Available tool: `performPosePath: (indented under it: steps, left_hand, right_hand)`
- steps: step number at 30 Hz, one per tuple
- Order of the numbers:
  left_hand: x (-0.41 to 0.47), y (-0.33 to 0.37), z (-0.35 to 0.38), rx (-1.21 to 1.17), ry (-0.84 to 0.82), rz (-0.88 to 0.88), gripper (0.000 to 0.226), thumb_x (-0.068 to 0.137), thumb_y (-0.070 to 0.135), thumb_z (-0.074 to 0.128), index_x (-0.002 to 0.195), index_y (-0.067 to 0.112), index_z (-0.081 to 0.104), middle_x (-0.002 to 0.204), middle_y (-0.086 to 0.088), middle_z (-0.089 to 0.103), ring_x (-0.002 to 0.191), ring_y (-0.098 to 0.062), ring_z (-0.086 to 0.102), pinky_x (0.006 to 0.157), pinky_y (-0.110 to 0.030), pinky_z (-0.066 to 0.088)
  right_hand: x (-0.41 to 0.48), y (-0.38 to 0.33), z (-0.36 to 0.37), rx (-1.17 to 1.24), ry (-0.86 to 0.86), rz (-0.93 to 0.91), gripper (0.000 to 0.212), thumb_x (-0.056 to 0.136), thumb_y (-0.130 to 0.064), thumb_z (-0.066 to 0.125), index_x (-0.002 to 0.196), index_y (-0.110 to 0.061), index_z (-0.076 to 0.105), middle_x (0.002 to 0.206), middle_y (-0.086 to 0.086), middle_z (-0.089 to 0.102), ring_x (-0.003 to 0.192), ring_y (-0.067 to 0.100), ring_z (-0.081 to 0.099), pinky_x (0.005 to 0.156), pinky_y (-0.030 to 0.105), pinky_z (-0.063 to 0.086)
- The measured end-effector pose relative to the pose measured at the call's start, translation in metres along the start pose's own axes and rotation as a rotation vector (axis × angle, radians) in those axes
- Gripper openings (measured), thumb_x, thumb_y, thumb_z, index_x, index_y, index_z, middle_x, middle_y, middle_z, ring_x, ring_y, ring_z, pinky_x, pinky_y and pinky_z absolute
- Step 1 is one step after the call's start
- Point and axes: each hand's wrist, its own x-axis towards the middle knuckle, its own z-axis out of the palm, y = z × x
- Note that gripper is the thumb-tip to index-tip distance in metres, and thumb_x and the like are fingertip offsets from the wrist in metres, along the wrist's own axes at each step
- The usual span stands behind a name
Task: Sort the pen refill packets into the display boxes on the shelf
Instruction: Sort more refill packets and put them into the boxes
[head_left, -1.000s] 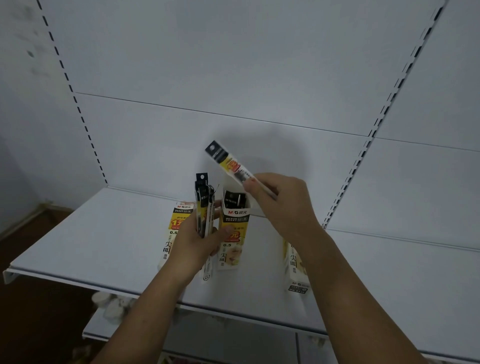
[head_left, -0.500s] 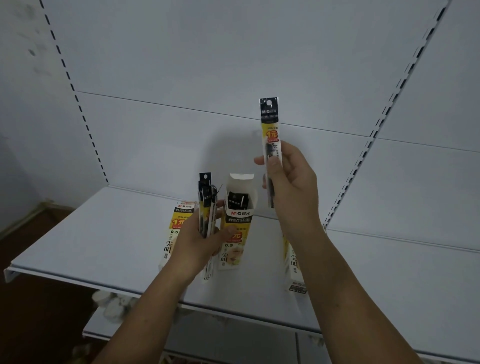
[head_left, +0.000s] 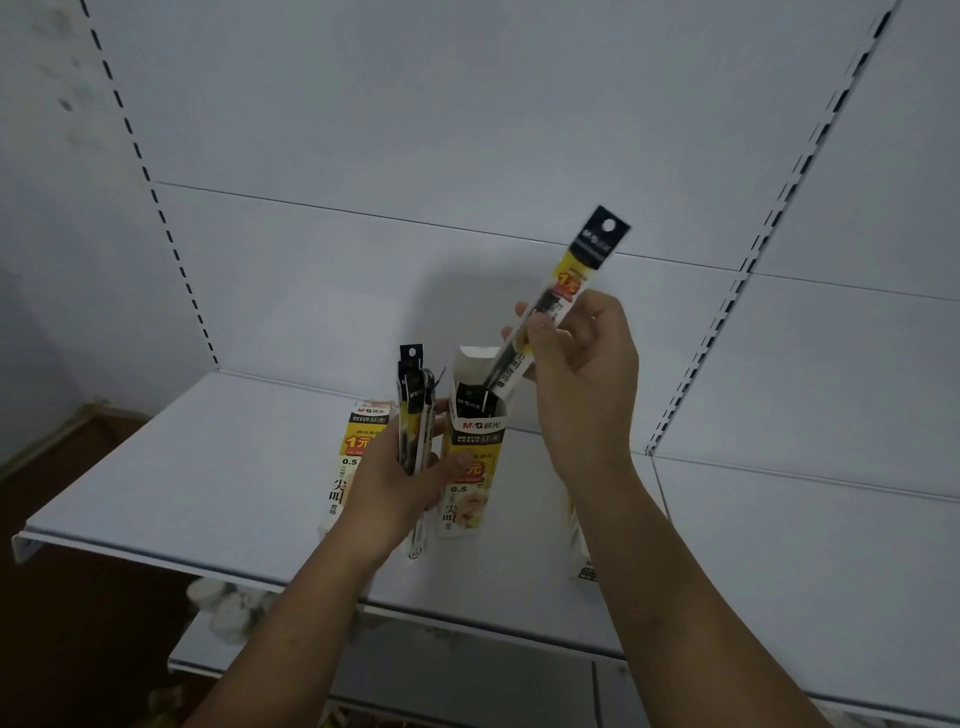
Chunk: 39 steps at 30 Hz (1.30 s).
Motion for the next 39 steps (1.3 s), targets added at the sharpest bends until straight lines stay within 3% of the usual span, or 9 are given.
performPosePath:
  steps: [7, 12, 18, 24, 28, 30, 34, 37, 39]
  left_hand:
    - [-0.002, 0.000, -0.001, -0.012, -0.009, 0.019, 0.044, 0.095, 0.012, 0.074, 0.135, 0.028, 0.064, 0.111, -0.002, 0.079, 0.063, -0.007, 0.063, 0.059, -0.035, 0.049]
    - [-0.001, -0.001, -0.002, 0.007, 0.004, 0.018, 0.042, 0.094, 0.014, 0.075, 0.132, 0.029, 0.066, 0.097, -0.003, 0.080, 0.059, -0.007, 0.062, 0.057, -0.030, 0.050]
    - [0.001, 0.001, -0.001, -0.008, -0.003, 0.022, 0.040, 0.095, 0.010, 0.075, 0.132, 0.024, 0.067, 0.098, -0.007, 0.079, 0.056, -0.009, 0.057, 0.054, -0.028, 0.048]
    - [0.000, 0.002, -0.001, -0.001, -0.001, 0.018, 0.040, 0.095, 0.011, 0.074, 0.131, 0.025, 0.066, 0.094, -0.004, 0.079, 0.058, -0.007, 0.059, 0.056, -0.027, 0.049]
    - [0.001, 0.001, 0.000, 0.005, -0.005, 0.032, 0.037, 0.095, 0.011, 0.074, 0.128, 0.027, 0.068, 0.092, -0.009, 0.078, 0.055, -0.010, 0.056, 0.054, -0.029, 0.048]
    - [0.002, 0.000, -0.001, 0.017, 0.003, 0.026, 0.035, 0.094, 0.013, 0.075, 0.127, 0.026, 0.070, 0.083, -0.009, 0.075, 0.055, -0.014, 0.054, 0.054, -0.033, 0.047]
    - [0.001, 0.004, 0.001, 0.035, 0.011, 0.033, 0.035, 0.094, 0.011, 0.075, 0.127, 0.021, 0.068, 0.068, 0.008, 0.070, 0.054, -0.005, 0.059, 0.054, -0.026, 0.048]
    - [0.000, 0.005, 0.003, 0.046, 0.004, 0.051, 0.037, 0.094, 0.008, 0.074, 0.128, 0.020, 0.066, 0.063, 0.014, 0.066, 0.054, -0.003, 0.060, 0.054, -0.022, 0.048]
    - [-0.001, 0.006, 0.003, 0.045, -0.009, 0.049, 0.038, 0.095, 0.008, 0.073, 0.130, 0.019, 0.065, 0.062, 0.014, 0.066, 0.053, -0.003, 0.059, 0.053, -0.023, 0.048]
  right_hand:
    - [-0.005, 0.009, -0.007, -0.236, -0.092, -0.049, 0.026, 0.096, -0.002, 0.069, 0.113, -0.016, 0.055, 0.094, 0.000, 0.070, 0.080, 0.008, 0.070, 0.068, 0.018, 0.054]
    - [0.000, 0.008, -0.014, -0.529, -0.226, -0.118, 0.010, 0.099, -0.020, 0.065, 0.098, -0.021, 0.056, 0.081, -0.012, 0.070, 0.078, 0.002, 0.067, 0.065, 0.012, 0.046]
    - [0.003, 0.022, -0.018, -0.948, -0.476, -0.038, 0.015, 0.095, -0.037, 0.065, 0.102, -0.026, 0.072, 0.104, -0.007, 0.061, 0.105, 0.016, 0.049, 0.094, 0.046, 0.047]
    - [0.003, 0.015, -0.023, -0.714, -0.289, -0.116, 0.006, 0.095, -0.033, 0.072, 0.101, -0.030, 0.073, 0.102, -0.017, 0.068, 0.098, 0.005, 0.058, 0.083, 0.014, 0.043]
    - [0.006, 0.016, -0.023, -0.777, -0.411, -0.157, 0.007, 0.093, -0.021, 0.072, 0.096, -0.025, 0.076, 0.085, -0.018, 0.071, 0.082, -0.002, 0.057, 0.071, 0.007, 0.039]
    - [0.005, 0.020, -0.021, -0.844, -0.507, -0.175, 0.012, 0.094, -0.022, 0.068, 0.101, -0.025, 0.077, 0.083, -0.018, 0.071, 0.081, -0.004, 0.059, 0.076, 0.011, 0.042]
    - [0.001, 0.022, -0.014, -0.838, -0.523, -0.166, 0.021, 0.095, -0.035, 0.067, 0.115, -0.031, 0.071, 0.096, -0.018, 0.072, 0.093, 0.008, 0.064, 0.090, 0.044, 0.052]
    - [0.003, 0.019, -0.011, -0.863, -0.578, -0.191, 0.011, 0.095, -0.033, 0.065, 0.095, -0.032, 0.075, 0.085, -0.018, 0.070, 0.086, 0.011, 0.063, 0.090, 0.047, 0.051]
    - [0.006, 0.015, -0.010, -0.984, -0.664, -0.182, 0.024, 0.099, -0.030, 0.058, 0.078, -0.034, 0.068, 0.071, -0.017, 0.062, 0.074, 0.008, 0.055, 0.090, 0.046, 0.046]
